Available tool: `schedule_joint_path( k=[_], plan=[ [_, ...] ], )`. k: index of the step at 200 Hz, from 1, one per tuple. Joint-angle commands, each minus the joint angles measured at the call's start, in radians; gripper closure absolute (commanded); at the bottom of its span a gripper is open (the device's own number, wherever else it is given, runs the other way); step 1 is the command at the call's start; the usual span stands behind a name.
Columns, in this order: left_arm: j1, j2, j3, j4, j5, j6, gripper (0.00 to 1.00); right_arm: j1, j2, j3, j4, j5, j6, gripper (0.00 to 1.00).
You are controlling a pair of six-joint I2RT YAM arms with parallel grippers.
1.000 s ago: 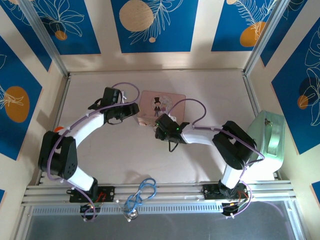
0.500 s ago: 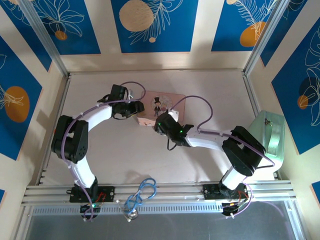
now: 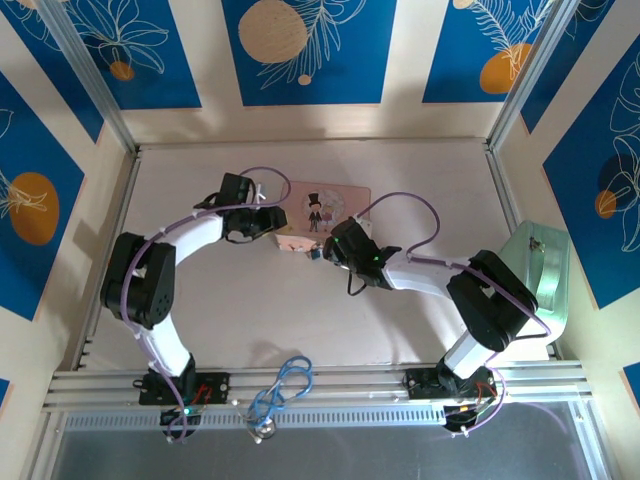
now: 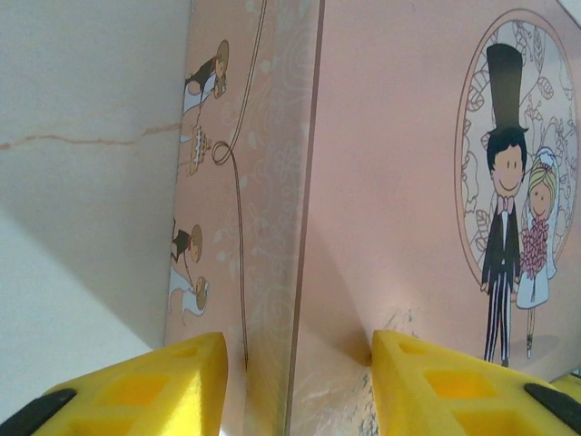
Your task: Unlock the padlock with the key
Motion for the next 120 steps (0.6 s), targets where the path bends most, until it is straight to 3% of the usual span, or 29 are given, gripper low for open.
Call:
schedule_joint_path(
  k=[1, 57, 84, 120],
  plan=[
    [0.008, -0.035, -0.036, -0.066, 0.012, -0.001, 0.57, 0.003, -0.044, -0.030, 0.051, -0.012, -0.018, 0.50],
    [0.007, -0.074, -0.053, -0.051, 0.013, -0.024, 0.58, 0.108, -0.044, -0.102, 0.112, 0.058, 0.156, 0.50],
    [0.008, -0.071, -0.060, -0.044, 0.010, -0.030, 0.58, 0.130, 0.040, -0.026, 0.102, 0.049, 0.139, 0.51],
    [0.009, -0.070, -0.072, -0.038, 0.012, -0.028, 0.59, 0.108, 0.092, -0.054, 0.191, 0.023, 0.155, 0.53]
  ],
)
